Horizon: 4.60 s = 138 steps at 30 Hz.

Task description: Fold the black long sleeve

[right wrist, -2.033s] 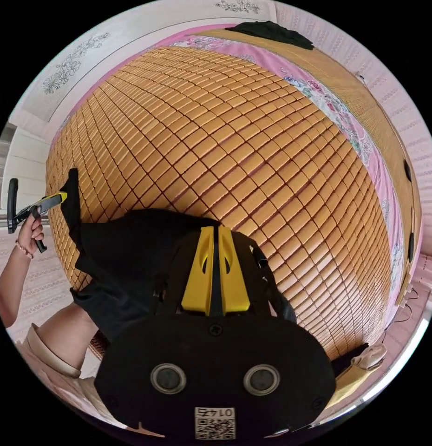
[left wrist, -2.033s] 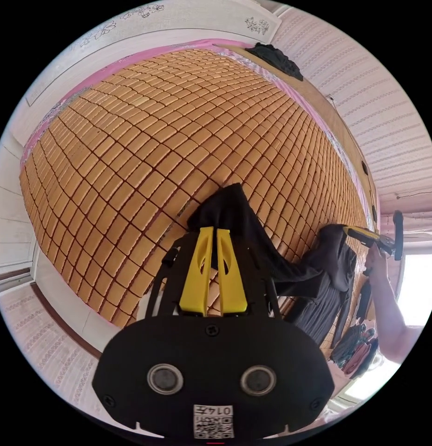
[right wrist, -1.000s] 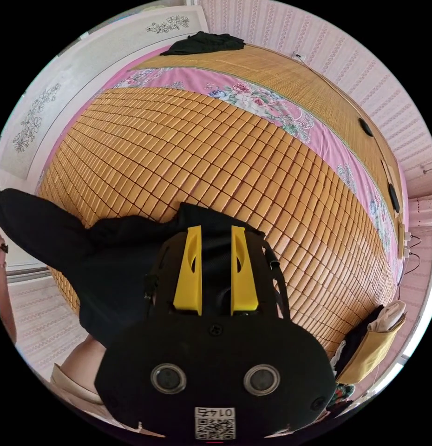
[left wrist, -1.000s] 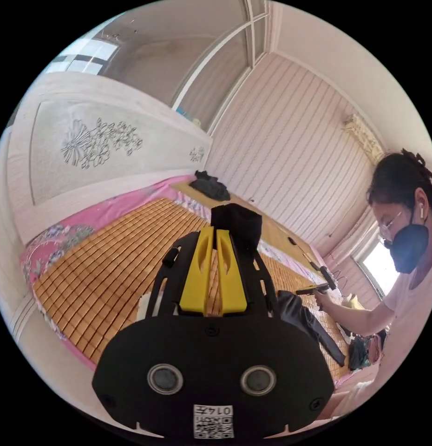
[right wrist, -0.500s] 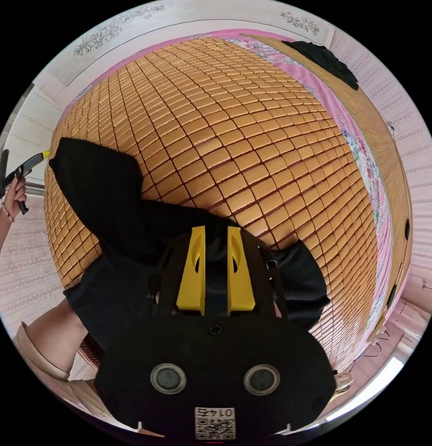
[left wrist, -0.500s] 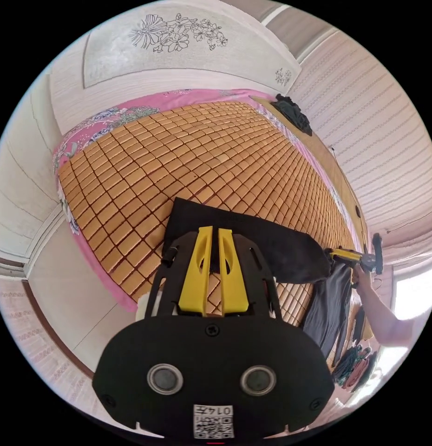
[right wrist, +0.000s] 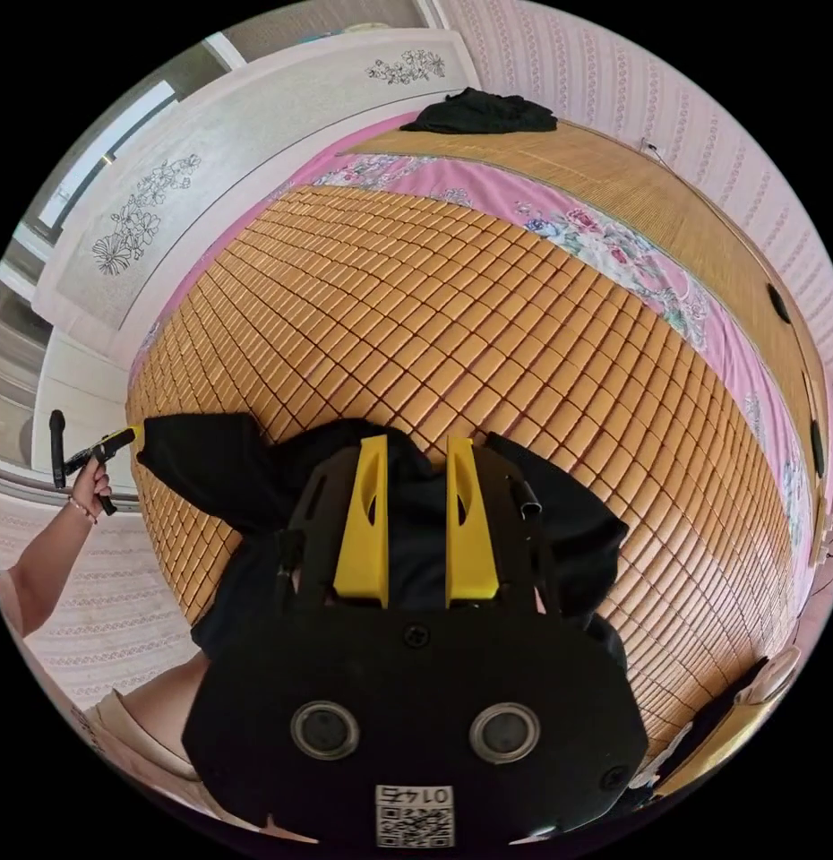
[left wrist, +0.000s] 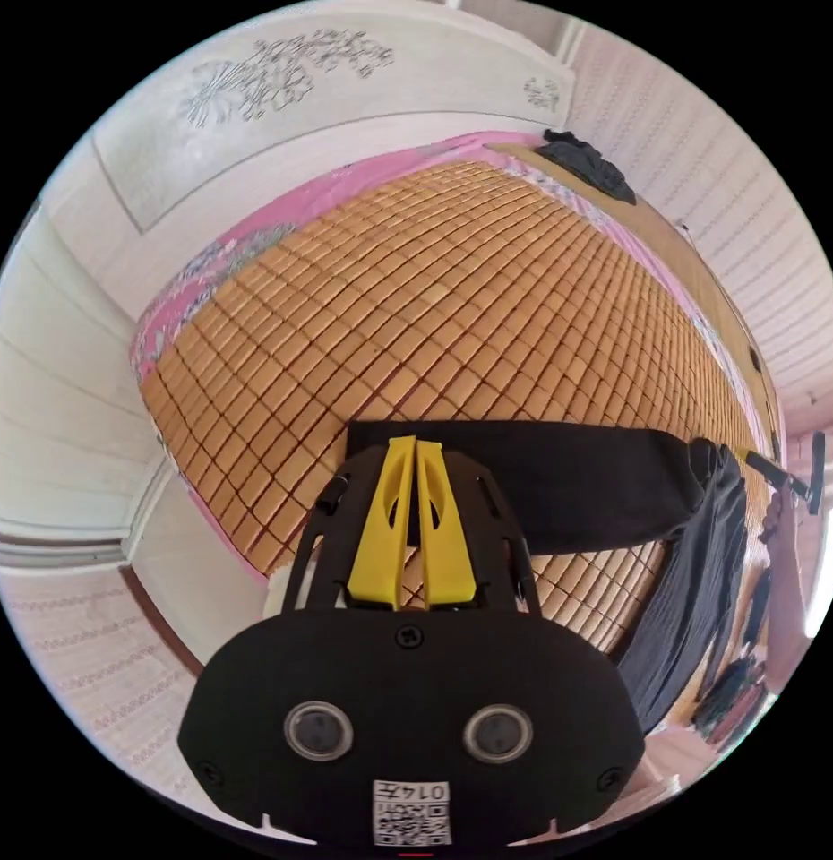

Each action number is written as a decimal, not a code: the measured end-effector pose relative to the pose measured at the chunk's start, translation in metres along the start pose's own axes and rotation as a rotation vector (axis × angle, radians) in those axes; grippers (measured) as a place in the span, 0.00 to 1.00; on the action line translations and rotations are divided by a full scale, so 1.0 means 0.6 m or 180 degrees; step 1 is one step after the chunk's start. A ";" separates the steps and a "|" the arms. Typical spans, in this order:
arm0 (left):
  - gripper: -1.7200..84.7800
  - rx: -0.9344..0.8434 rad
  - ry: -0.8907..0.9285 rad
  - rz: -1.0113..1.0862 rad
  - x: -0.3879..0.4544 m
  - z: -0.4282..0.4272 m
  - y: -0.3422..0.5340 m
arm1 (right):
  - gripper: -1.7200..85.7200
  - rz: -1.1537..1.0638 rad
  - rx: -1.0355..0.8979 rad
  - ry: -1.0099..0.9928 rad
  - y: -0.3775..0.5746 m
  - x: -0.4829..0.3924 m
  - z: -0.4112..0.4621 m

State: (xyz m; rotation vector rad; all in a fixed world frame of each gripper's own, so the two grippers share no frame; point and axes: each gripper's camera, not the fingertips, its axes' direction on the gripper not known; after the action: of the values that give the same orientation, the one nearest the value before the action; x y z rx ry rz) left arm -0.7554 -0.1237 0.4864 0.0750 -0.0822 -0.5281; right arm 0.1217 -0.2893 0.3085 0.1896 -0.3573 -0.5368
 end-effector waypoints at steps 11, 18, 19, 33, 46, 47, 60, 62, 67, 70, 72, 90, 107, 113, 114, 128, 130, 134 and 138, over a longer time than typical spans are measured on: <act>0.02 -0.0181 0.1445 0.2355 0.669 0.037 -0.159 | 0.14 0.0721 -0.0257 0.0082 0.166 0.272 0.014; 0.06 -0.0740 0.1169 0.2743 1.001 0.126 -0.175 | 0.02 0.0785 -0.0286 -0.0267 0.218 0.318 0.060; 0.06 -0.0703 0.1127 0.2763 1.018 0.124 -0.175 | 0.02 0.0803 -0.0174 -0.0237 0.227 0.327 0.046; 0.01 -0.0024 0.0960 0.3225 1.249 0.003 -0.144 | 0.04 0.1152 -0.0262 0.0519 0.534 0.364 0.010; 0.02 -0.0855 0.1027 0.4358 1.652 0.012 0.086 | 0.01 0.2427 -0.0575 0.1149 0.907 0.363 0.037; 0.01 -0.0749 0.0957 0.4357 1.671 0.004 0.093 | 0.01 0.2460 -0.0561 0.1250 0.925 0.363 0.039; 0.01 -0.0364 0.0969 0.4523 1.783 -0.038 0.165 | 0.01 0.2883 0.0112 0.0936 1.113 0.330 -0.005; 0.01 -0.0364 0.0947 0.4493 1.787 -0.043 0.171 | 0.01 0.2867 -0.0420 0.0837 1.142 0.324 0.039; 0.01 -0.0293 0.0964 0.4369 1.780 -0.054 0.187 | 0.01 0.2758 -0.0150 0.0997 1.182 0.307 0.040; 0.01 -0.0261 0.0943 0.4380 1.776 -0.060 0.197 | 0.01 0.2842 -0.0179 0.1296 1.201 0.302 0.039; 0.01 -0.0281 0.1017 0.4323 1.770 -0.065 0.201 | 0.01 0.2941 -0.0128 0.1294 1.219 0.303 0.036; 0.01 -0.0015 0.1156 0.4802 1.672 -0.155 0.303 | 0.02 0.2745 -0.0113 0.1011 1.210 0.242 0.033; 0.01 -0.0626 0.1811 0.4051 1.366 -0.166 0.413 | 0.02 0.2561 -0.0774 0.1195 1.092 0.261 -0.003; 0.01 -0.0466 0.1459 0.2880 1.028 -0.187 0.287 | 0.02 0.1616 -0.0257 0.0622 0.830 0.229 -0.016; 0.01 -0.0440 0.1241 0.2608 0.943 -0.184 0.263 | 0.03 0.1477 -0.0203 0.0547 0.795 0.221 -0.012; 0.08 -0.0341 -0.0257 -0.0209 0.136 -0.160 0.127 | 0.10 -0.1498 -0.0531 0.0097 0.082 -0.213 0.211; 0.10 -0.0473 -0.0216 -0.0369 0.091 -0.135 0.129 | 0.05 -0.1511 -0.0653 0.0160 0.067 -0.228 0.229; 0.10 -0.0614 -0.0072 -0.0473 0.033 -0.110 0.150 | 0.01 -0.1510 -0.0631 0.0327 0.054 -0.241 0.212; 0.02 -0.0664 -0.0145 -0.0251 0.005 -0.117 0.166 | 0.01 -0.1318 -0.0464 0.0343 0.039 -0.232 0.181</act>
State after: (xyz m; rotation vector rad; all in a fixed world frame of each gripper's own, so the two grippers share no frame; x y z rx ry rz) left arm -0.6964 -0.0356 0.4262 -0.1379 -0.0685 -0.6145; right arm -0.0198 -0.2046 0.3757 0.1509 -0.1715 -0.9542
